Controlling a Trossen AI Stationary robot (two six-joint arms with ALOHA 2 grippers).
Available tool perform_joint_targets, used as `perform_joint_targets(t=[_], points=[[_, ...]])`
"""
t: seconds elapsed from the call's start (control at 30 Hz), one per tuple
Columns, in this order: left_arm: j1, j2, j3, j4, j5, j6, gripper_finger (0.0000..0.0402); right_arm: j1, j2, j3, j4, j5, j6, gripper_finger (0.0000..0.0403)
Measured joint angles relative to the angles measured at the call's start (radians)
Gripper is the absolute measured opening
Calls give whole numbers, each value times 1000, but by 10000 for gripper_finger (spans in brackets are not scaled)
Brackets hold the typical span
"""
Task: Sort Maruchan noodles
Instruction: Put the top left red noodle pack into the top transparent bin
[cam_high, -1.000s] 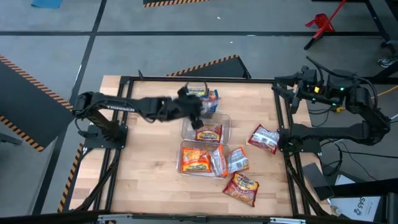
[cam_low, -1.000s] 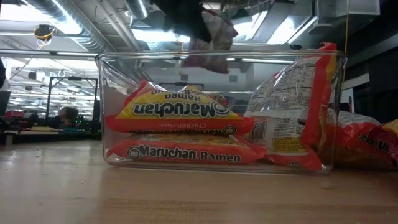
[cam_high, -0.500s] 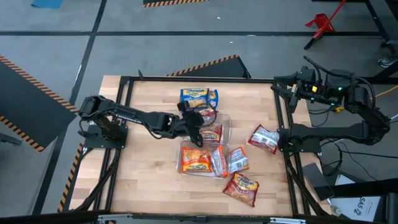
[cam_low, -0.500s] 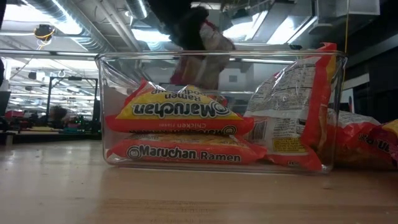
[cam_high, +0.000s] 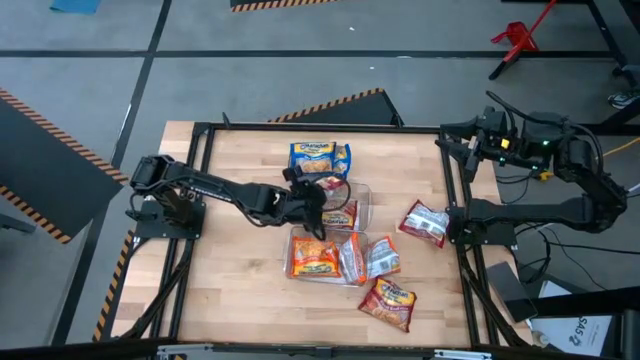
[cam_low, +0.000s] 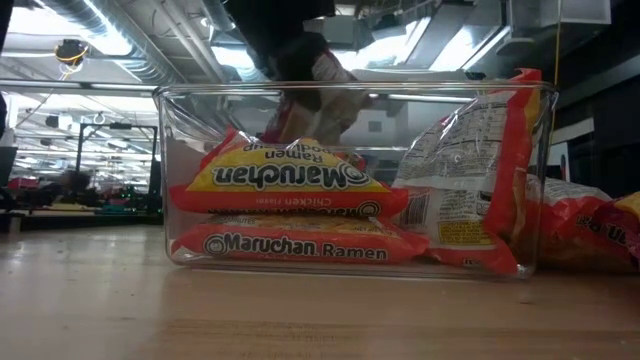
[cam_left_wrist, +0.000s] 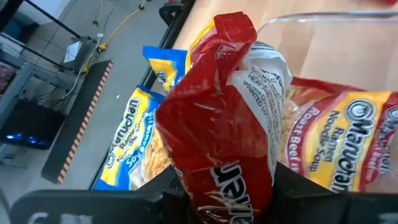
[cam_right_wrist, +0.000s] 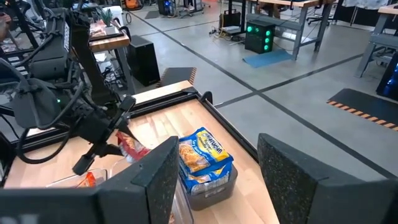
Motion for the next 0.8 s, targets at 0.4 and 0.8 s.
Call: perform_joint_targets(t=[0.4,0.8], points=[[2,0,0,9,34,201,90,0,0,0,-20,0,2,202],[-10,103,-1,41,90,324,90,0,0,0,-67,0,20,202]])
